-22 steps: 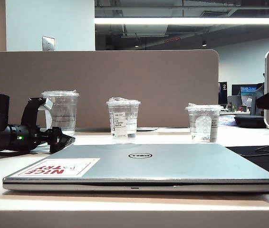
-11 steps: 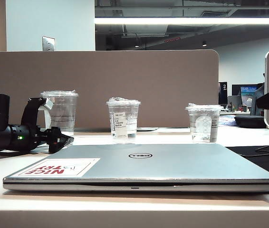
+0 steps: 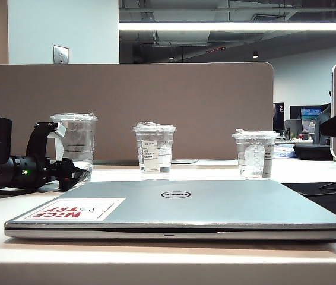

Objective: Pick up the coffee cup on the left and place it on the left side of the laptop.

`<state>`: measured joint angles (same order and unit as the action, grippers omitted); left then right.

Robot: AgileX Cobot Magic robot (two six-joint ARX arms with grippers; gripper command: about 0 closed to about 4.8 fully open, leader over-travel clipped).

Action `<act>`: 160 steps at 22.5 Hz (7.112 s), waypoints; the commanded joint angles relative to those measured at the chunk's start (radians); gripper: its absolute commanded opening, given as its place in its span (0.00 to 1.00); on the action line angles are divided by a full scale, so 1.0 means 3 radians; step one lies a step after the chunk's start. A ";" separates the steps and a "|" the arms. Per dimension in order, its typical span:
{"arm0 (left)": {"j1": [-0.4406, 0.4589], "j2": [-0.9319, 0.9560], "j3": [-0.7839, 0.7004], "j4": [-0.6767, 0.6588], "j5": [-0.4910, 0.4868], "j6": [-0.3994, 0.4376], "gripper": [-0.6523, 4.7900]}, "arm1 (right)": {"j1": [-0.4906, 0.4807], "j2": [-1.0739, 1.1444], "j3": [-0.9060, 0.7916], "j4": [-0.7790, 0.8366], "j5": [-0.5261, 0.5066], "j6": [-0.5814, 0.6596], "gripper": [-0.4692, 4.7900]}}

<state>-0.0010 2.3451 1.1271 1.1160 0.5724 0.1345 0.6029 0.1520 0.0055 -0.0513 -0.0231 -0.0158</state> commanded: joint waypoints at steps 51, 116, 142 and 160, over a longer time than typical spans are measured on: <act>0.0092 -0.1911 -0.2942 0.1144 -0.0498 -0.0038 0.62 | 0.0013 -0.0168 -0.0014 0.0064 0.0005 0.0000 0.08; 0.0098 -0.1606 -0.3218 0.1134 -0.0237 -0.0212 0.87 | 0.0322 -0.0169 -0.0014 0.0061 0.0005 0.0000 0.08; 0.0102 -0.2472 -0.3741 0.1134 -0.0362 -0.0571 0.11 | 0.0323 -0.0299 -0.0014 0.0061 0.0005 0.0000 0.08; 0.0093 -0.2471 -0.3741 0.1119 -0.0326 -0.0585 0.11 | 0.0322 -0.0312 -0.0014 0.0060 0.0005 0.0000 0.08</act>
<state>0.0265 1.6062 0.0036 1.4258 0.4683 -0.0395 0.6998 0.0578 0.0055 -0.0513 -0.0231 -0.0158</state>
